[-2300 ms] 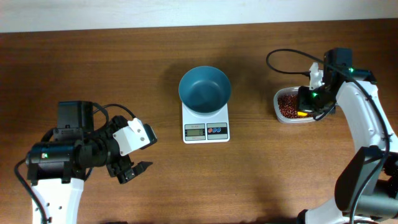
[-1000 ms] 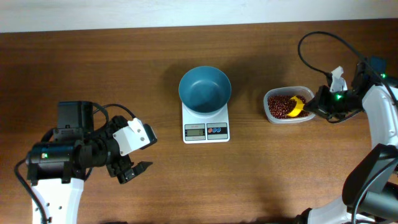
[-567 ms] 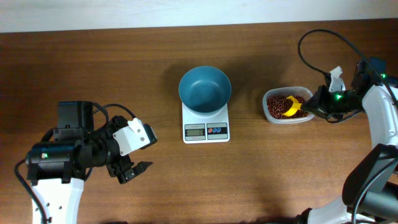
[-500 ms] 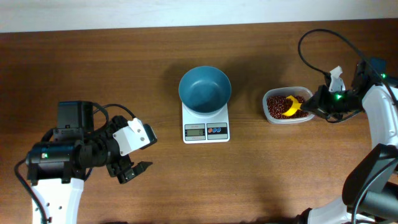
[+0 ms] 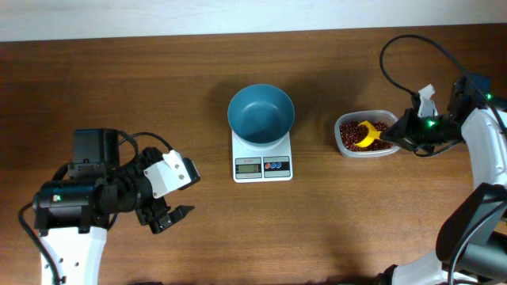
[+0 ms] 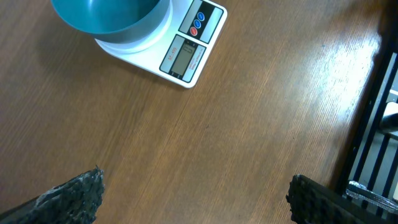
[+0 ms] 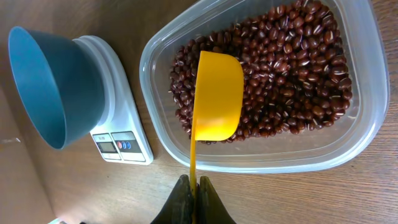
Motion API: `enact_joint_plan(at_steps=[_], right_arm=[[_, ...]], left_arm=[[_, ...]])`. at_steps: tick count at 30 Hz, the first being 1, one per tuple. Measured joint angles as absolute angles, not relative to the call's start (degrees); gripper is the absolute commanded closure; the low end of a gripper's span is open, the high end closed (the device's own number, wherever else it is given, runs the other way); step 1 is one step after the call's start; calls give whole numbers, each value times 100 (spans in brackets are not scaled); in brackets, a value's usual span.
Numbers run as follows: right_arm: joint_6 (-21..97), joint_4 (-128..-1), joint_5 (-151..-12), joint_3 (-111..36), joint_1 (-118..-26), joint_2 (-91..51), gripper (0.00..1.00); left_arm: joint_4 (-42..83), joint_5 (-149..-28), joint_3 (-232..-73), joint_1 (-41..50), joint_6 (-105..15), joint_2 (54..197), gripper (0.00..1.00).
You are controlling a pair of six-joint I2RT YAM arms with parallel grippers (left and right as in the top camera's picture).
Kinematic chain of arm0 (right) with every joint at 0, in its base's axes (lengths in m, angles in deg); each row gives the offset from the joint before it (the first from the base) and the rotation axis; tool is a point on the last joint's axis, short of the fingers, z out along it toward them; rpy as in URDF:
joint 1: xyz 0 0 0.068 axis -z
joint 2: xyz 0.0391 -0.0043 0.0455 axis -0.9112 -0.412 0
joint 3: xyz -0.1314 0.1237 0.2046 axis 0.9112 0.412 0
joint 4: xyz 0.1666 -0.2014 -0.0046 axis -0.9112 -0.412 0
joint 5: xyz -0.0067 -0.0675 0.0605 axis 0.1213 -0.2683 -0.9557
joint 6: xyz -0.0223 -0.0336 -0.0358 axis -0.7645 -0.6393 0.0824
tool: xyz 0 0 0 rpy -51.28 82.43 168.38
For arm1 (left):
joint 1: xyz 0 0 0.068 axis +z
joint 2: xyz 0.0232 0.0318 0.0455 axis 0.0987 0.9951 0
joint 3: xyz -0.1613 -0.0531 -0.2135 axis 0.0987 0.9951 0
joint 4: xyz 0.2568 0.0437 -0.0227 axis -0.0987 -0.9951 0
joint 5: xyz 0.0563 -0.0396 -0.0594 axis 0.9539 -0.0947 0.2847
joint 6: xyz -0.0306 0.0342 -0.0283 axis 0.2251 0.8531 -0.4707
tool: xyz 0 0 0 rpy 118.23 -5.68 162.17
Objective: Scoop item into bowl and weigh 50g on scale
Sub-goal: 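Drag the scoop through the beans and lift it filled, then carry the filled scoop left over the teal bowl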
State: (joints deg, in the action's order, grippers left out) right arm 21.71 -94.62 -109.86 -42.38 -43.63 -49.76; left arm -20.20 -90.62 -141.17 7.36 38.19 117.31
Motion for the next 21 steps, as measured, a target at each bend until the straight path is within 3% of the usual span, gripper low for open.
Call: enact_joint_plan(at_steps=[13,21], right_arm=[[1913,-9471,-11109,-4234,-4319,-4976,96],[1611,-9604,-11605,-4229,-3827,-4976,96]], left_arm=[[-2023,-9059,-14117,736,3819,11729,1],[-2020,-9059,-14117,736,3819,11729,2]])
